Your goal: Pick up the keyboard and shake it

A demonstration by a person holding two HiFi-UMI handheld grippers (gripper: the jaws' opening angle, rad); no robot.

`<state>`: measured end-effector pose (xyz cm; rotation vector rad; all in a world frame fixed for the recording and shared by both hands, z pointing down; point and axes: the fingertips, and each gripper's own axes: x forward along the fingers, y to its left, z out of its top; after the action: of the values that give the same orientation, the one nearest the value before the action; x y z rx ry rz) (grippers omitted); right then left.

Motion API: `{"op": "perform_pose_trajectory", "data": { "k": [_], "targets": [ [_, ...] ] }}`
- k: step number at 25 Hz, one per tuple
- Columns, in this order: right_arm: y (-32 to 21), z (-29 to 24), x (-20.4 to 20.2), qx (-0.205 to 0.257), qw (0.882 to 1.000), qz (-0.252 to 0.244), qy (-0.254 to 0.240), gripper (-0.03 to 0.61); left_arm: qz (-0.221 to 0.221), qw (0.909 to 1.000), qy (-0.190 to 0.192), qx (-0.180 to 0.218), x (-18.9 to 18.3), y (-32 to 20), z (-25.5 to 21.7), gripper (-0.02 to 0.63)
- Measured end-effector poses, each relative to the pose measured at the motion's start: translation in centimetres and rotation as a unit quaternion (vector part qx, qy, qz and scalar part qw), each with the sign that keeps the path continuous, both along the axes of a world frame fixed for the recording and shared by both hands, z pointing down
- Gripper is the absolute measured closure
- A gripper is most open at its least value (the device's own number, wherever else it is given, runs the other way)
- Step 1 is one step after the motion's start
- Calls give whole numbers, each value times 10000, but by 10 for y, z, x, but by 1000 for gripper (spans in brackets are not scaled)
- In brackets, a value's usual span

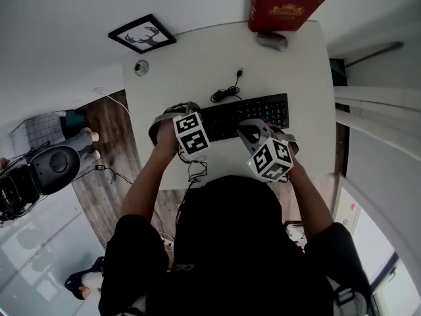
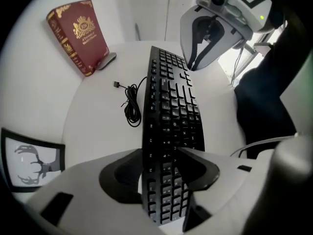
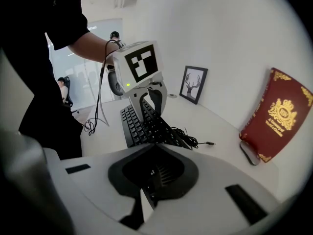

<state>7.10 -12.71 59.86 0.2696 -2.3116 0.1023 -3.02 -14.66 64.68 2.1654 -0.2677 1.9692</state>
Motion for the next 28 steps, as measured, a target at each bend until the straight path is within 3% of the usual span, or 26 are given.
{"op": "perform_pose_trajectory", "data": {
  "k": [7, 11, 12, 13, 14, 15, 20, 24, 27, 28],
  "targets": [
    [-21, -40, 36, 390, 9968, -574, 409, 557, 157, 9935, -226, 1105, 1, 15, -21, 420],
    [-39, -31, 58, 247, 9840, -1350, 1140, 553, 231, 9863, -446, 1572, 2, 23, -27, 428],
    [-39, -27, 60, 76, 9776, -1601, 1362, 520, 257, 9844, -493, 1667, 3, 25, -28, 430],
    [-36, -23, 62, -174, 9706, -1844, 1534, 398, 282, 9825, -536, 1762, 3, 27, -29, 431],
    [-31, -19, 61, -455, 9636, -2059, 1644, 317, 306, 9805, -576, 1851, 4, 28, -30, 433],
    [-28, -15, 59, -694, 9576, -2225, 1696, 311, 323, 9787, -612, 1932, 4, 29, -31, 434],
    [-32, 18, 43, -1051, 9429, -2570, 1842, 313, 388, 9723, -707, 2192, 4, 34, -36, 438],
    [-21, 40, 39, -1661, 9278, -2779, 1853, 318, 457, 9683, -757, 2335, 5, 37, -39, 440],
    [-6, 42, 39, -1777, 9126, -3142, 1921, 417, 374, 9696, -580, 2348, 8, 40, -40, 442],
    [-4, 41, 39, -1762, 9102, -3199, 1952, 422, 339, 9707, -505, 2325, 9, 42, -40, 442]
  ]
}}
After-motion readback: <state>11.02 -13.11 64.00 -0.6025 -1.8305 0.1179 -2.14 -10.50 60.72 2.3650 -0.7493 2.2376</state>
